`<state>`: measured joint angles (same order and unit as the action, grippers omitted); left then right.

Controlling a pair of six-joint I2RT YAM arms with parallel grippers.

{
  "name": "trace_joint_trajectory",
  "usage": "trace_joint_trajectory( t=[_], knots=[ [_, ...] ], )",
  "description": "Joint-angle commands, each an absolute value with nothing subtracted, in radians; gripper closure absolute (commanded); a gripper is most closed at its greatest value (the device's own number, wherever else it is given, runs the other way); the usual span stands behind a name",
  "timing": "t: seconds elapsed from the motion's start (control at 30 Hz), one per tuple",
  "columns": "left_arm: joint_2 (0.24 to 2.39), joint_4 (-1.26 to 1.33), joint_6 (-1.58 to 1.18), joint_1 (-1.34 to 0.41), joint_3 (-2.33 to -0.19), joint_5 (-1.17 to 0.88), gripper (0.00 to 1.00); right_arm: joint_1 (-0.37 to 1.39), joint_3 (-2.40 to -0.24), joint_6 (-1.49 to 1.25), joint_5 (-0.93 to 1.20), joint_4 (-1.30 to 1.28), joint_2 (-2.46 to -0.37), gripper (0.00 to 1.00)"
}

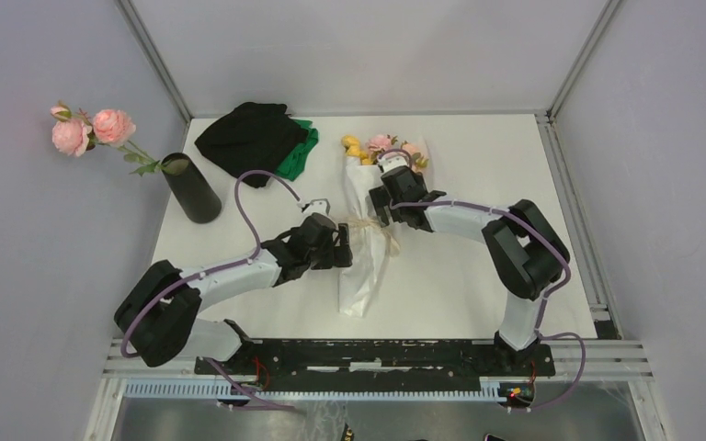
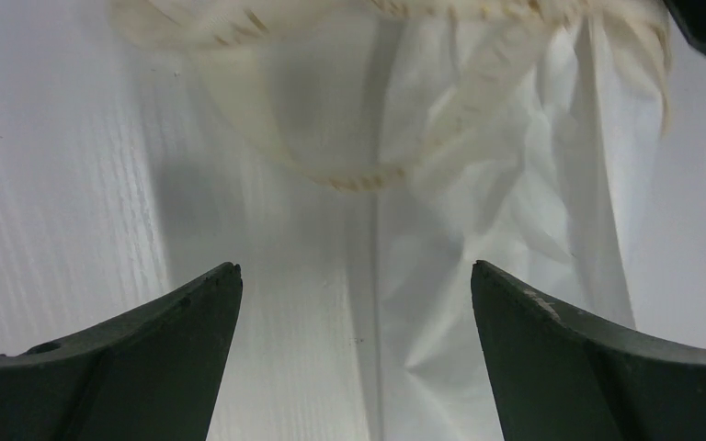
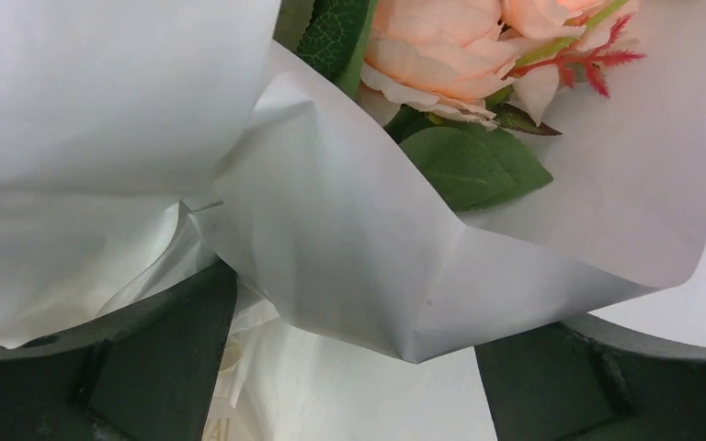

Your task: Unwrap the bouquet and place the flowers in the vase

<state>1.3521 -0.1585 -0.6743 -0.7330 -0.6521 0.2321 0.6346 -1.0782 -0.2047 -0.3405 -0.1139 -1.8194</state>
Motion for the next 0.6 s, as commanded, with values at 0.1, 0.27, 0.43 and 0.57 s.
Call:
trace_joint_trajectory(
  t=[0.1,0.27,0.43,0.57],
  knots=[
    [1.418,-0.119,-0.723,-0.762,-0.689,0.300,0.00,0.634,-1.259,-0.186,-0.345,-0.150,-1.944,0.02],
    [1.391,-0.143,-0.703,-0.763,-0.725,0.336,0.00,0.634,-1.157,-0.180,-0.364,-0.101,-1.804,0.02],
    [1.369,-0.139,-0.686,-0.762,-0.746,0.346,0.00,0.661,-1.073,-0.167,-0.332,-0.078,-1.642,0.10],
    [1.331,-0.163,-0.675,-0.761,-0.779,0.404,0.00,0.700,-1.040,-0.147,-0.271,-0.065,-1.577,0.23]
  ],
)
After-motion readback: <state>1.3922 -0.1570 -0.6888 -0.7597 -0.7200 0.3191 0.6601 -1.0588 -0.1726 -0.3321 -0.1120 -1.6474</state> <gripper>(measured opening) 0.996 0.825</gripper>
